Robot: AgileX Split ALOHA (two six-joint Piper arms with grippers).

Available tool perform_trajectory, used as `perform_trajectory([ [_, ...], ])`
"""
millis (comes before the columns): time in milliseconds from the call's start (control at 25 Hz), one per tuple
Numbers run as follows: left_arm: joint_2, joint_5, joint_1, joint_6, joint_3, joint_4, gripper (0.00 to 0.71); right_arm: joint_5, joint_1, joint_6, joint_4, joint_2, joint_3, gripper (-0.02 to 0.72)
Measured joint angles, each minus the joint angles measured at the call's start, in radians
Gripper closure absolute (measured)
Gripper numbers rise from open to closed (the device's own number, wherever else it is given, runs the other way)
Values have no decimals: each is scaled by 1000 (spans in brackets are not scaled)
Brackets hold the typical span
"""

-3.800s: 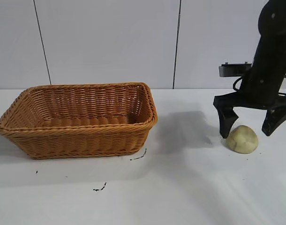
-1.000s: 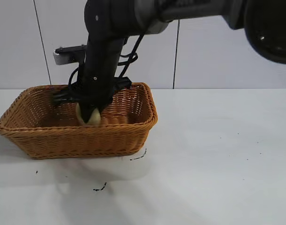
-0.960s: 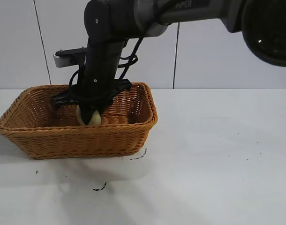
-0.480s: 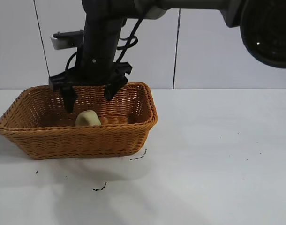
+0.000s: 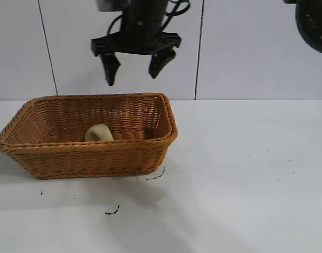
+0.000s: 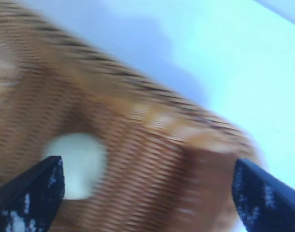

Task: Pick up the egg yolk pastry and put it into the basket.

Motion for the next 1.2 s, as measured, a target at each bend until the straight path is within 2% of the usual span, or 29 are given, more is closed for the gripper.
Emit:
perform_trajectory([
  [80, 0, 0, 0, 0, 0, 0, 17, 20, -68, 0, -5, 0, 0, 27],
  [440, 0, 0, 0, 0, 0, 0, 17, 22, -347, 0, -11, 0, 0, 27],
  [600, 0, 0, 0, 0, 0, 0, 17, 23, -420, 0, -11, -7, 0, 27],
  [840, 0, 0, 0, 0, 0, 0, 17, 24, -473, 3, -11, -77, 20, 27],
  [1040, 0, 0, 0, 0, 0, 0, 17, 23, -480, 3, -31, -250, 223, 27],
  [1200, 0, 0, 0, 0, 0, 0, 17, 21, -479, 2, -1, -435, 492, 27],
])
